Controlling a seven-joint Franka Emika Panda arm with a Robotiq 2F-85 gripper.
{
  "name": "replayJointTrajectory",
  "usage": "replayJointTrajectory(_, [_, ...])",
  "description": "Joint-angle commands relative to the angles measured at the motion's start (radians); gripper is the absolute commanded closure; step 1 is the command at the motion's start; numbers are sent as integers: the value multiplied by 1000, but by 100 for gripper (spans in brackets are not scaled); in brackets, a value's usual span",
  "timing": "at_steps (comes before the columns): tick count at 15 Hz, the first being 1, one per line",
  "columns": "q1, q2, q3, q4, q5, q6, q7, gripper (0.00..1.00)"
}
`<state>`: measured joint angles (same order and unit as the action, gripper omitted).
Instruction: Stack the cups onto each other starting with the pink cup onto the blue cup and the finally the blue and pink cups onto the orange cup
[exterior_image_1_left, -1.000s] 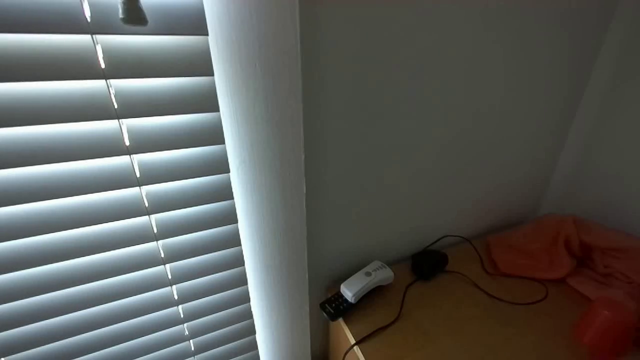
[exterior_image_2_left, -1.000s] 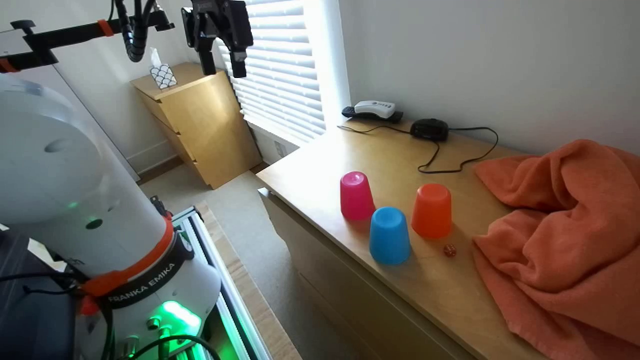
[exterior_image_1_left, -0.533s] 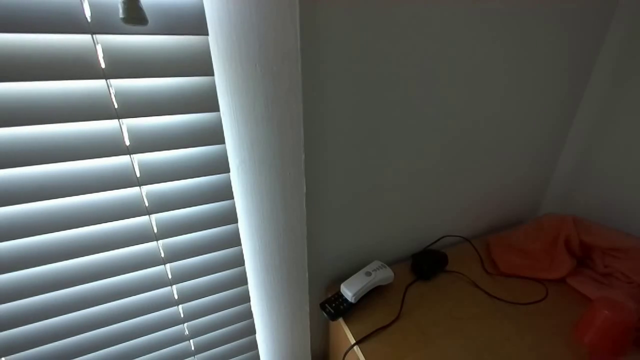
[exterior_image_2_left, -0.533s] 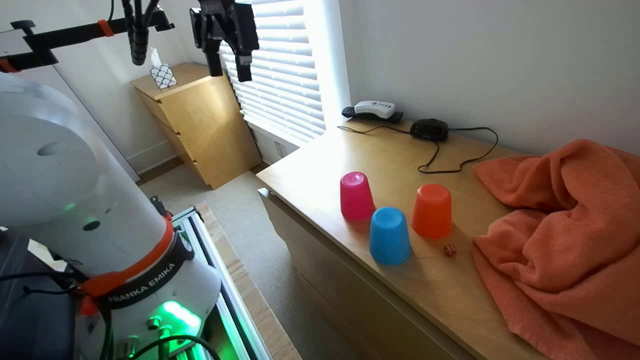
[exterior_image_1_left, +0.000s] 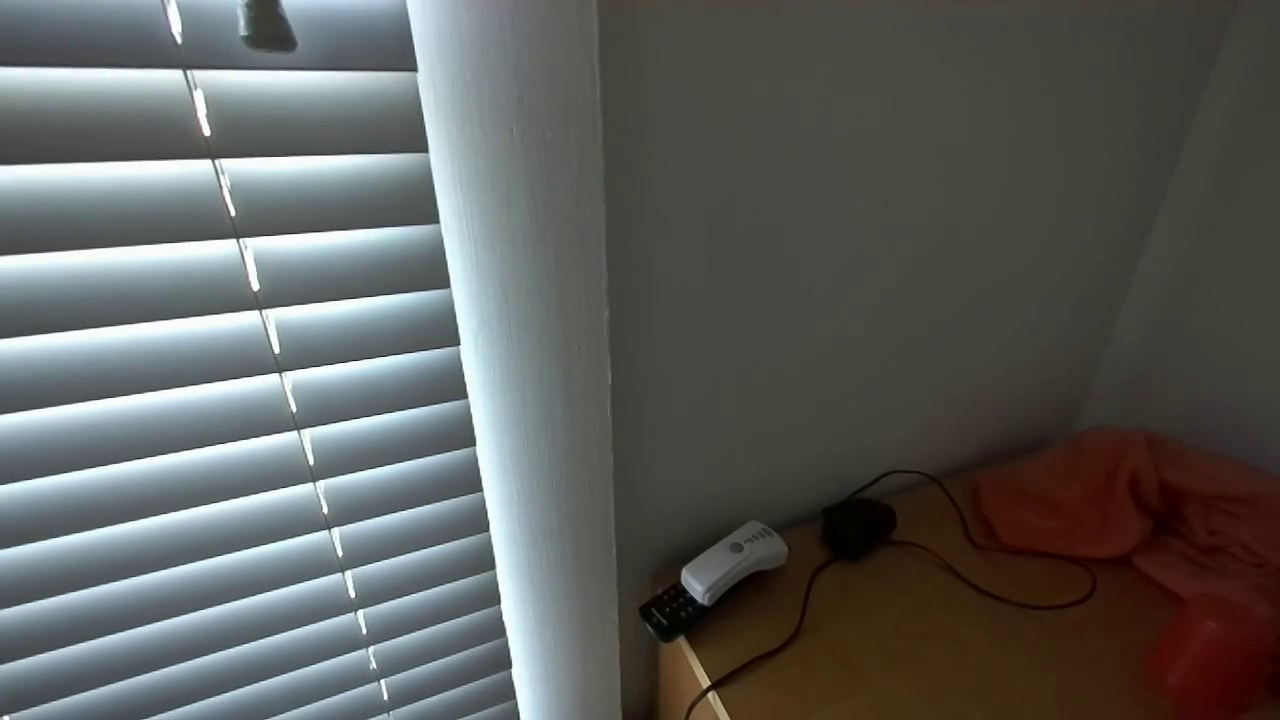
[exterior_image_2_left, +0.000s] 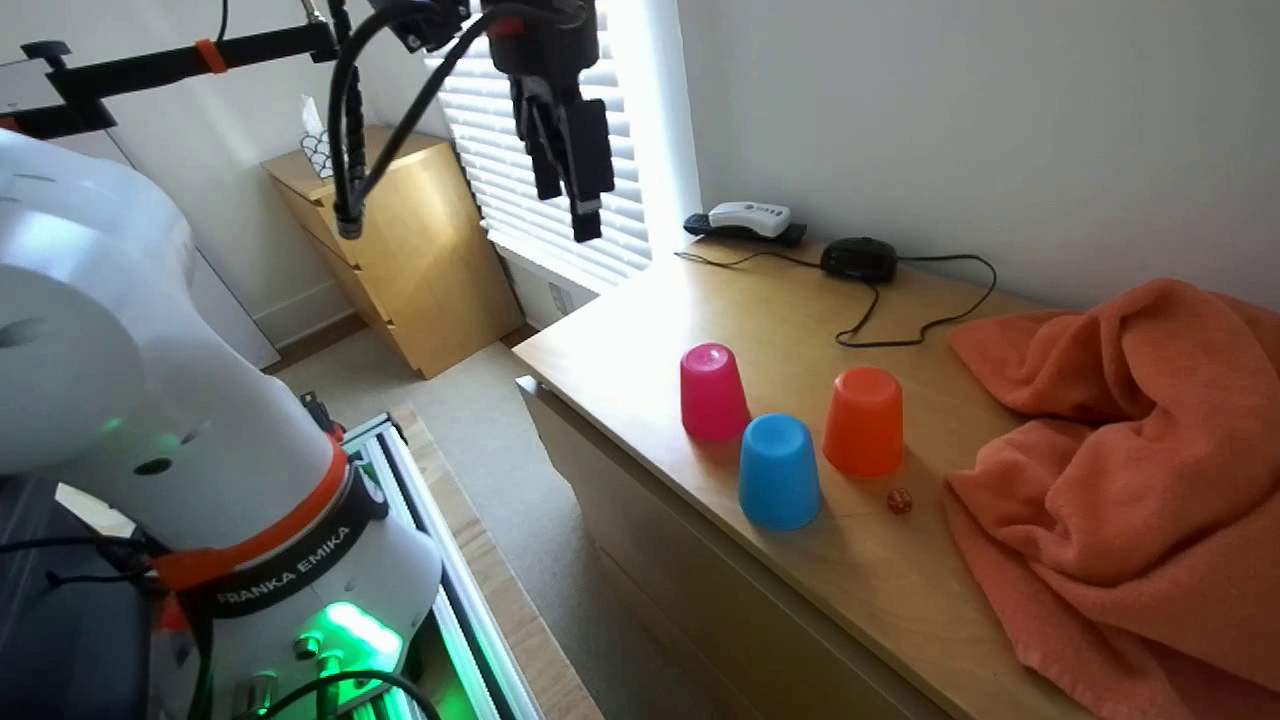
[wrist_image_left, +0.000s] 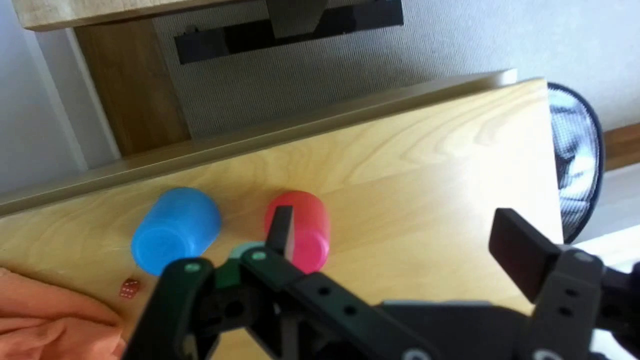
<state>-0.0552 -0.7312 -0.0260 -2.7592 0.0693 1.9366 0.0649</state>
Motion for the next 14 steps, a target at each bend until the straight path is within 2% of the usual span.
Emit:
replayJointTrajectory(1, [-18,23,-6,2,0,29,12,0])
replayJointTrajectory(5, [-39,84,-12,8,-1,65,32,0])
replayJointTrajectory(10, [-73,292,-39,84,38,72,118,0])
replayJointTrajectory(14, [-71,450,-74,162,96,67,107,0])
